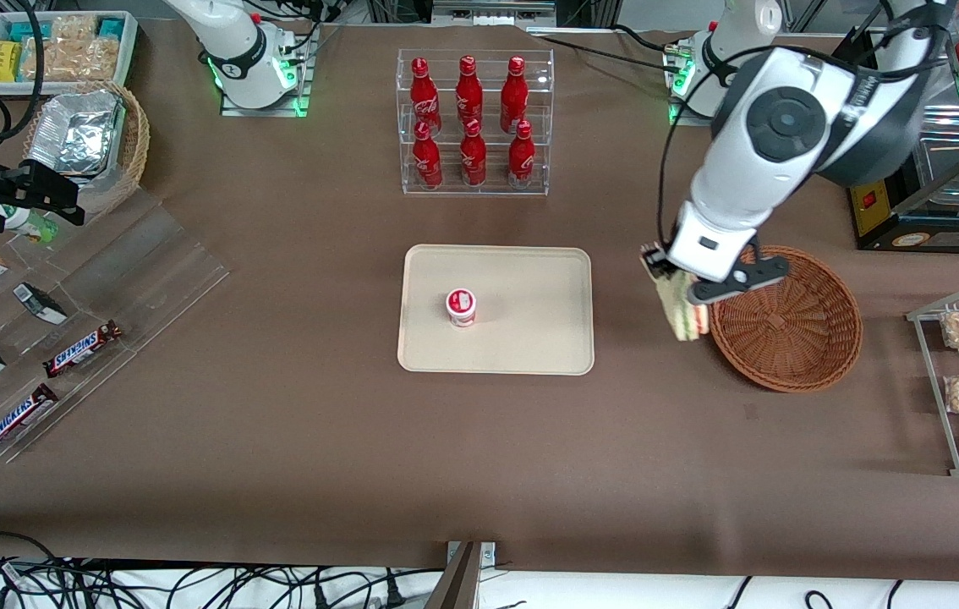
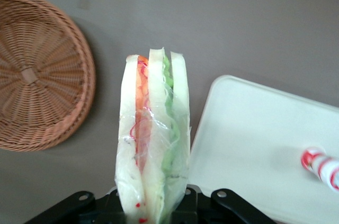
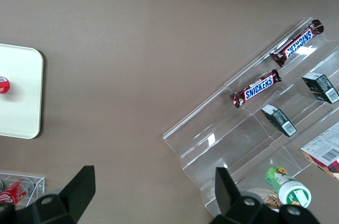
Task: Place sandwich from basket to tray
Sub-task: 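Carry the held sandwich with the left gripper over the cream tray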
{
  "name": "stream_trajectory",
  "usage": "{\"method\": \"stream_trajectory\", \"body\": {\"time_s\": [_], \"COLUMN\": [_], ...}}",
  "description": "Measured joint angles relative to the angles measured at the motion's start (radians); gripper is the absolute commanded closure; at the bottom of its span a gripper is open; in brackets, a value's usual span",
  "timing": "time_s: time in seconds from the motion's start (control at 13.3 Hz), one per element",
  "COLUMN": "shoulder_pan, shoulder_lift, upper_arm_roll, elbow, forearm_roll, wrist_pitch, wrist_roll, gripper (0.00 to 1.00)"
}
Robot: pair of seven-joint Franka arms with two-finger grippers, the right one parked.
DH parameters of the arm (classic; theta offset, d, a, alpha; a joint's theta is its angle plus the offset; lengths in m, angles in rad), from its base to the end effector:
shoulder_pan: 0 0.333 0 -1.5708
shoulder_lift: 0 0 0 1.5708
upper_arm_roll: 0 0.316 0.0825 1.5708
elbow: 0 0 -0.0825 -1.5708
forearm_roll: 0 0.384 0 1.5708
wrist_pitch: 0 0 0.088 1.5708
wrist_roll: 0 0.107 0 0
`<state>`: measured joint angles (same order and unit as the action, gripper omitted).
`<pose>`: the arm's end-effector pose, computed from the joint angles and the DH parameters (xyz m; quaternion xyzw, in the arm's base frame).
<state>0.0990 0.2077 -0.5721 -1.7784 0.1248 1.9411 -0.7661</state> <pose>0.5557 -0.2530 0.4535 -0.9918 -0.1278 0.0029 0.0046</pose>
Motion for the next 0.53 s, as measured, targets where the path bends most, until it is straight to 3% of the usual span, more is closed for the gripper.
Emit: {"method": "stream_trajectory", "body": {"time_s": [0.38, 0.53], "shoulder_pan": [-0.011, -0.037], "shoulder_lift": [0.010, 0.031], "upper_arm_roll": [-0.047, -0.050], "elbow": [0.000, 0.000], "forearm_roll": [-0.069, -0.069], "wrist_pitch": [-0.004, -0.004], "wrist_roll": [0.244, 0.262], "gripper": [0.86, 0.86]}}
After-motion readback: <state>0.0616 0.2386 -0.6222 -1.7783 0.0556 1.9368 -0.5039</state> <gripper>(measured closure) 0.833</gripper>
